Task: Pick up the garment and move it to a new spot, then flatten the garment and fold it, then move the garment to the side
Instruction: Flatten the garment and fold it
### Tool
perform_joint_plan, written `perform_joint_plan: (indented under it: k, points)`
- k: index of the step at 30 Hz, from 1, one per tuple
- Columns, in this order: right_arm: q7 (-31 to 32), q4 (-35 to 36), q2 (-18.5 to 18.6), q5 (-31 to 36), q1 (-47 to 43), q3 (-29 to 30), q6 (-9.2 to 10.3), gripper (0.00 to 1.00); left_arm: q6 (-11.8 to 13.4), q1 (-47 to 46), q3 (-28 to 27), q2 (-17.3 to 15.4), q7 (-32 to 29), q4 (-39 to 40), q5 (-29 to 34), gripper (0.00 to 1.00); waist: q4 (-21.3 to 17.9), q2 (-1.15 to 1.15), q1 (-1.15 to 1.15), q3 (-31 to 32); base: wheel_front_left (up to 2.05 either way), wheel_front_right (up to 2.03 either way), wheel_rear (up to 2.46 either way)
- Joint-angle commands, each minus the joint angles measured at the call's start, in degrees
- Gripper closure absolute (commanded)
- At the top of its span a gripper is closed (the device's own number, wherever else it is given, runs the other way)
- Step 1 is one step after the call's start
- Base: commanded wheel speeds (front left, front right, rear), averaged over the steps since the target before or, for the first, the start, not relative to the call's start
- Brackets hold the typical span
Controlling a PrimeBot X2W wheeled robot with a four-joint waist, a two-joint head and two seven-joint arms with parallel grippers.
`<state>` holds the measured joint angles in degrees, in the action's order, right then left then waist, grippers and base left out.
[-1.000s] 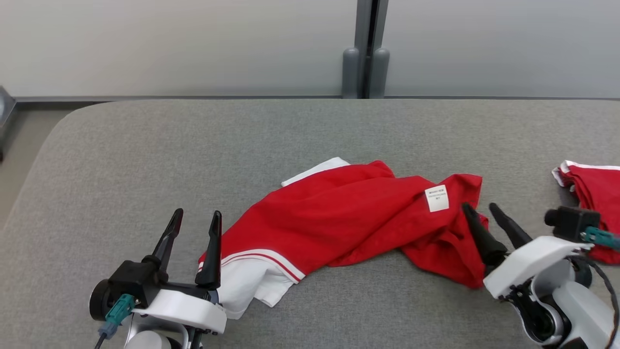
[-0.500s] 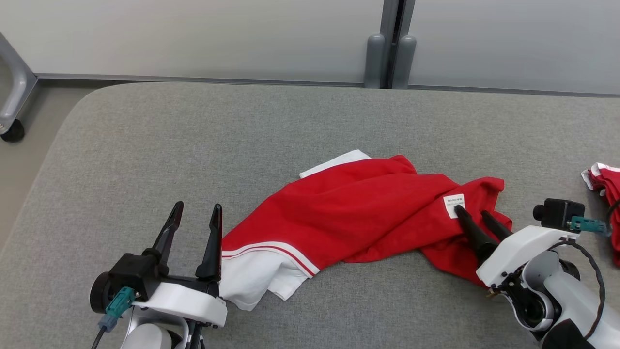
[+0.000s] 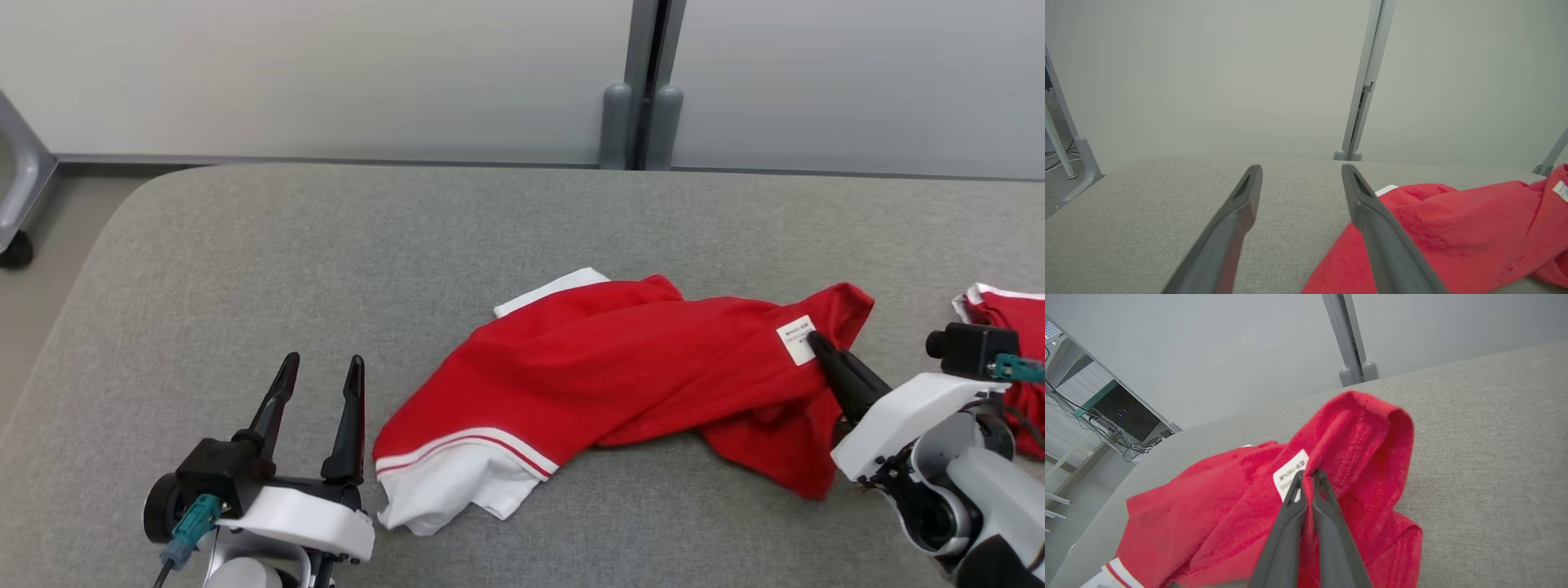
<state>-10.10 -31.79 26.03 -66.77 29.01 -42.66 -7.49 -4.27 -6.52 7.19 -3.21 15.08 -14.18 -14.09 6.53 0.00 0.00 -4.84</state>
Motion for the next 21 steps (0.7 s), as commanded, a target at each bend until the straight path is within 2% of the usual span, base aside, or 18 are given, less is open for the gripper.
perform_joint_plan:
  k: [1,6,14,18,21]
  points:
    - [0.6,0.9,1.2,0.3,0.1,-0.3,-0.01,1.00,0.3,0.5,-0.3,-0.4,0.1,-0.1,0.2,0.00,-1.0,0.00,0.00,1.0,0.00,0.00,0.00]
    - [6.2,5.5,7.4,1.0,-0.6,-1.2,-0.01,1.00,0.4,1.8,-0.4,-0.4,0.1,-0.4,-0.3,0.00,-2.8,0.00,0.00,2.8,0.00,0.00,0.00]
    - [20.7,13.3,17.3,-1.3,-6.9,1.8,-0.01,1.00,0.7,3.2,-0.1,-0.3,0.1,-0.6,-1.1,0.00,-4.2,0.00,0.00,3.9,0.00,0.00,0.00]
    - [25.2,15.1,18.9,-2.7,-13.2,4.7,-0.01,1.00,0.8,3.5,-0.1,-0.2,0.1,-0.8,-1.3,0.00,-4.4,0.00,0.00,4.0,0.00,0.00,0.00]
    - [26.4,14.4,17.9,-2.4,-17.5,7.2,-0.01,1.00,0.8,3.5,0.0,-0.4,0.1,-1.0,-1.4,0.00,-4.5,0.00,0.00,3.9,0.00,0.00,0.00]
